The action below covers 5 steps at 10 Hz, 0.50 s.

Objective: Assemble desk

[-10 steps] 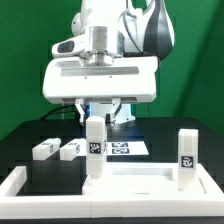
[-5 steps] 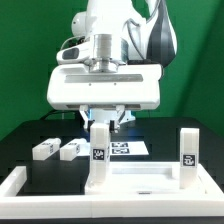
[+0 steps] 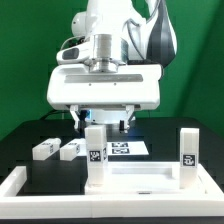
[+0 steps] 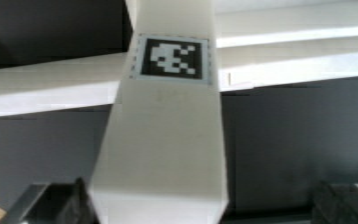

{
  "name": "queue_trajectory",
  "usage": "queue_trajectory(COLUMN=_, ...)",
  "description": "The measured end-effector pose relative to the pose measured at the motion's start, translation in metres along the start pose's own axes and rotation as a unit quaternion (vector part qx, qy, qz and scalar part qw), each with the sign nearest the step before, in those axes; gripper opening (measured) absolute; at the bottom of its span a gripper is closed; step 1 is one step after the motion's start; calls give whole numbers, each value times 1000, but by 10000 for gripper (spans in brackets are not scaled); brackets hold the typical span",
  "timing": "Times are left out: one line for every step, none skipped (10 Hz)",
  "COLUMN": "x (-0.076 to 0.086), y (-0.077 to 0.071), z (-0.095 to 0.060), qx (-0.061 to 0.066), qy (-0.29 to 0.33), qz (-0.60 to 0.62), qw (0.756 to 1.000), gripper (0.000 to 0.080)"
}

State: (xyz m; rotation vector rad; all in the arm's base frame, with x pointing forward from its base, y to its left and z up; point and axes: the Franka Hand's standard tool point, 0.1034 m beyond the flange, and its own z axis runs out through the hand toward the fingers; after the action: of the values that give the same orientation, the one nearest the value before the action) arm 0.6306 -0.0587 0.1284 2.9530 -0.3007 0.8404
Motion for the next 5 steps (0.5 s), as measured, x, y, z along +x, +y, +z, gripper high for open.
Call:
queue_trajectory(x=0, y=0, z=0, qx=0, qy=0, qz=0, qw=1000, gripper=636)
queue_trajectory(x=0, y=0, z=0, qx=0, qy=0, qz=0, qw=1000, gripper=647)
queue_trajectory(x=0, y=0, z=0, qx=0, qy=0, qz=0, qw=1000, gripper=649)
queue_trajectory(x=0, y=0, z=0, qx=0, qy=0, qz=0, qw=1000, gripper=649)
queue_trajectory(x=0, y=0, z=0, qx=0, qy=0, qz=0, qw=1000, gripper=649)
